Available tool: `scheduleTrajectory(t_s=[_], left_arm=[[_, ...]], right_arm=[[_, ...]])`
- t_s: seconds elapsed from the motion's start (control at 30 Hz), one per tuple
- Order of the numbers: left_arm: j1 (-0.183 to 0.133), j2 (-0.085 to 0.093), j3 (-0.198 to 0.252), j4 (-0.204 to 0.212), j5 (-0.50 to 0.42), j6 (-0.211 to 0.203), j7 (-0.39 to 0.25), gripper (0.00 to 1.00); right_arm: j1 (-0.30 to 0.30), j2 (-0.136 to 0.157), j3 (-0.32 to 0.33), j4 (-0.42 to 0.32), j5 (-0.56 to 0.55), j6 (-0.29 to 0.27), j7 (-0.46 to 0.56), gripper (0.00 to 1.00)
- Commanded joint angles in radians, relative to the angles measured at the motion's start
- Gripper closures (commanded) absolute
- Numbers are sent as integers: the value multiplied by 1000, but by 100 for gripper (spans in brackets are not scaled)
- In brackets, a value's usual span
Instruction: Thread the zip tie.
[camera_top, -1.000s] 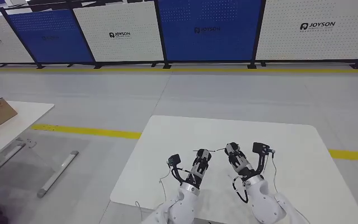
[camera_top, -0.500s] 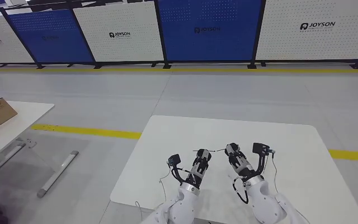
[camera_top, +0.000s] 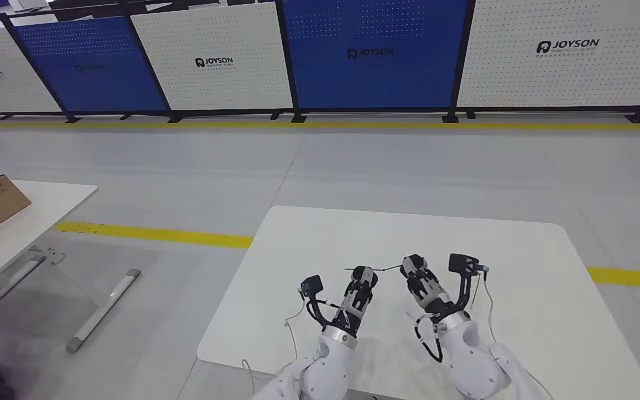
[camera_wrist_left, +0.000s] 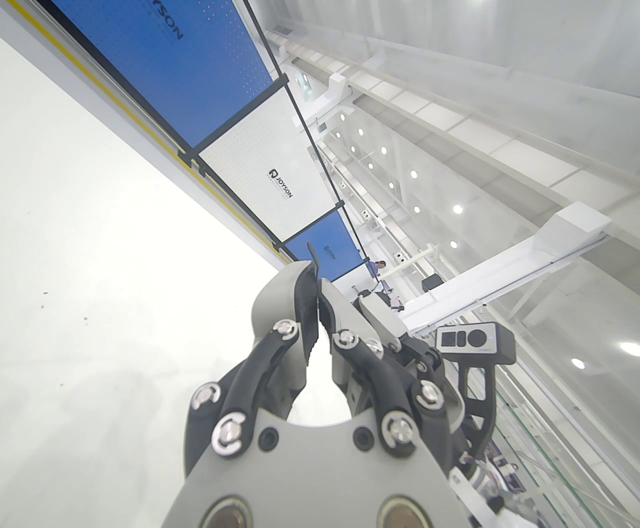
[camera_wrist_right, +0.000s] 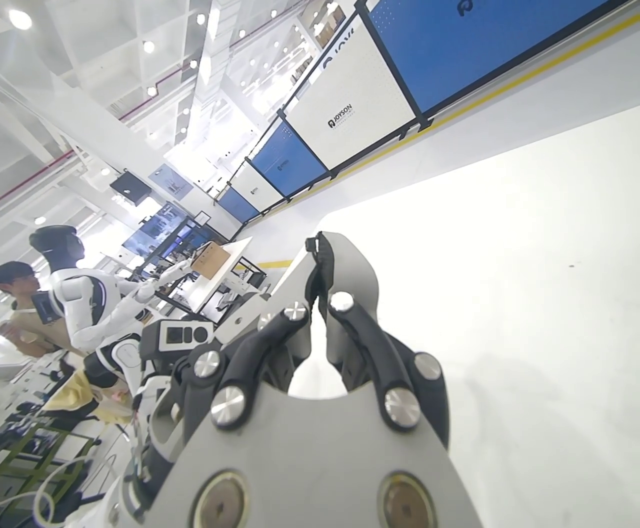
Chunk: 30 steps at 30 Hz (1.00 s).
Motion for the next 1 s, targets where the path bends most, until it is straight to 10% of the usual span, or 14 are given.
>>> scheduleTrajectory(t_s=[0.0, 0.97], left_arm=[[0, 0, 0, 0, 0, 0, 0, 100], [1, -1, -1, -7, -2, -3, -18, 100]], right_arm=[[2, -2, -2, 3, -6, 3, 2, 100], [28, -35, 13, 71, 89, -67, 58, 100]])
